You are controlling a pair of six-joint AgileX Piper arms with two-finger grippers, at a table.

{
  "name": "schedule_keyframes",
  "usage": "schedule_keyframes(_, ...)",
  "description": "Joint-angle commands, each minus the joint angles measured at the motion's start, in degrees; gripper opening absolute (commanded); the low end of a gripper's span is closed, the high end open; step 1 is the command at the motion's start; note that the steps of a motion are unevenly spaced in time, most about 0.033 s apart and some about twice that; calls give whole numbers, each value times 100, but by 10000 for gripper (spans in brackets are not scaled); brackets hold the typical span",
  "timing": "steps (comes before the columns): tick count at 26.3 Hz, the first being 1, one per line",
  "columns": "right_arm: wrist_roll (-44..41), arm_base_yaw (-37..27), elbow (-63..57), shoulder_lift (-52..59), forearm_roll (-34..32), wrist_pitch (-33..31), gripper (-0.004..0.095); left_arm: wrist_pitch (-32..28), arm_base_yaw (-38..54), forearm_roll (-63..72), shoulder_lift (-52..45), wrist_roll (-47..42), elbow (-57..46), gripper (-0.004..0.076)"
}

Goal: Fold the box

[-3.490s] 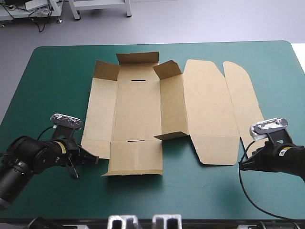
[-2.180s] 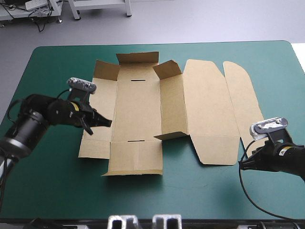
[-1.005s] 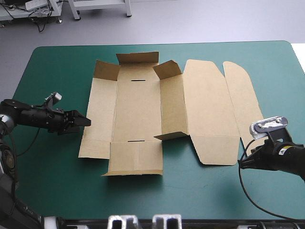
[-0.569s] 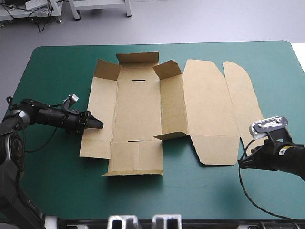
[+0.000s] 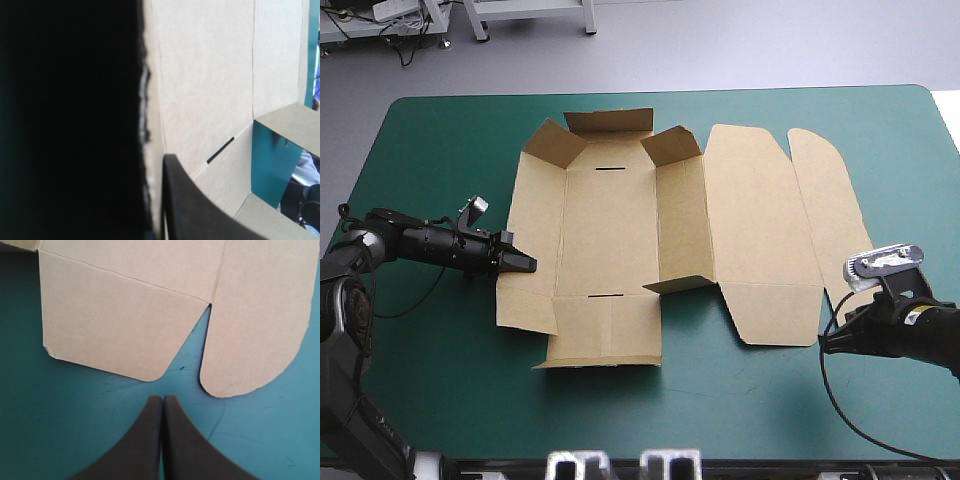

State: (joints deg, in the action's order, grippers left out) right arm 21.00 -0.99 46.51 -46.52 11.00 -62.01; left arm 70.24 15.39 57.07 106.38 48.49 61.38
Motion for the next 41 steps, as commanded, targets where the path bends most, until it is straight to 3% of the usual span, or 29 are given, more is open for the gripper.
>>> schedule_keyframes(1, 45, 10, 135, 44, 85, 200, -20, 292, -143, 341, -235, 186, 119, -10)
schedule_keyframes(9, 45, 10, 135, 44, 125, 236, -20, 300, -1181, -835, -359, -300, 1747, -10)
schedule_keyframes(16, 45, 10, 163, 44, 212, 803, -20, 275, -2314, -2946, -359, -933, 4244, -10)
schedule_keyframes(21, 45, 10, 474, 33, 326, 1040, -20, 341, -2716, -3541, -359, -796, 5155, -10)
schedule_keyframes(32, -108, 10, 1906, -690, 351, 1066, -20, 267, -3727, -4952, -359, 644, 5420, -10)
schedule_keyframes(41, -109, 10, 3010, -1284, 305, 942, -20, -360, -4238, -5133, -562, 1382, 5420, -10)
